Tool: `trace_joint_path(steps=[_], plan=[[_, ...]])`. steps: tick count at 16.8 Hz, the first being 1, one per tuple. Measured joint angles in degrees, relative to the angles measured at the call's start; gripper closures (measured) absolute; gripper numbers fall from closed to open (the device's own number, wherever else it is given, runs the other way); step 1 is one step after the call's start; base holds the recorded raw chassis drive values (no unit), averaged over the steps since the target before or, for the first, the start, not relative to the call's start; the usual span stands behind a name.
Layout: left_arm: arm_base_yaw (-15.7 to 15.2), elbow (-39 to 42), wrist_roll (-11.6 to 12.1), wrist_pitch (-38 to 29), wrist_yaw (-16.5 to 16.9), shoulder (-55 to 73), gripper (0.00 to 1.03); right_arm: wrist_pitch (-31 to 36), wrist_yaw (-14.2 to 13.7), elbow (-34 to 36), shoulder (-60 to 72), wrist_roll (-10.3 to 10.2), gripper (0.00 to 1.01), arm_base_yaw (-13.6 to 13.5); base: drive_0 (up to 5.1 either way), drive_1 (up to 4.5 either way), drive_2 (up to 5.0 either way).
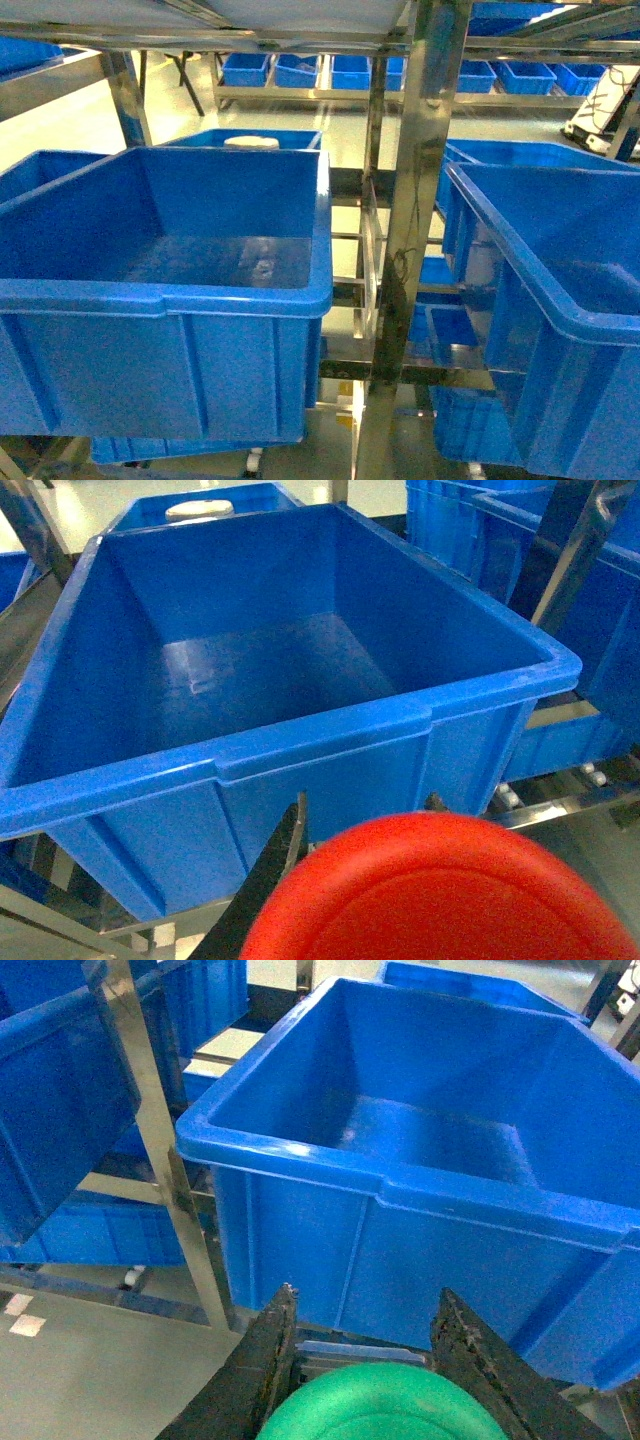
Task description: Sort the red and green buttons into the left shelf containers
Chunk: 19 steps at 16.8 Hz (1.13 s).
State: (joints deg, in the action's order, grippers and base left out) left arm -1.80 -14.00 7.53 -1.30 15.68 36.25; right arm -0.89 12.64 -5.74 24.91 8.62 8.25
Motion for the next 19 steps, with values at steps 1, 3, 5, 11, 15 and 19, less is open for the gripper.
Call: trace_joint_path(steps=[1,3,5,11,15,19], plan=[[0.0,0.0,0.0,-0.07,-0.02,-0.13,0.76,0.09,0.07,0.02,0.04,0.0,0.67,0.0,2.8,1.97,-4.9],[-0.07,0.0,0.0,-0.2,-0.02,-0.35,0.76,0.04,0.02,0.02,-0.22,0.0,0.67,0.0,1.1,1.45,-3.1],[-0.07,0.0,0.0,-0.37,0.02,-0.15,0.76,0.13,-0.17,0.02,-0.11,0.0,0.67,0.0,0.0,0.0,0.0],[0.04,0.0,0.0,-0.24,-0.02,-0.04,0.76,0.22,-0.17,0.02,0.04,0.0,0.67,0.0,0.1,0.06,0.1],[0.04,0.0,0.0,-0.22,-0.02,-0.04,0.76,0.22,-0.17,0.02,0.04,0.0,0.67,0.0,0.0,1.03,-1.0],[0.04,0.0,0.0,-0.22,-0.02,-0.26,0.76,0.2,-0.17,0.02,-0.22,0.0,0.67,0.0,0.0,4.04,-4.1]])
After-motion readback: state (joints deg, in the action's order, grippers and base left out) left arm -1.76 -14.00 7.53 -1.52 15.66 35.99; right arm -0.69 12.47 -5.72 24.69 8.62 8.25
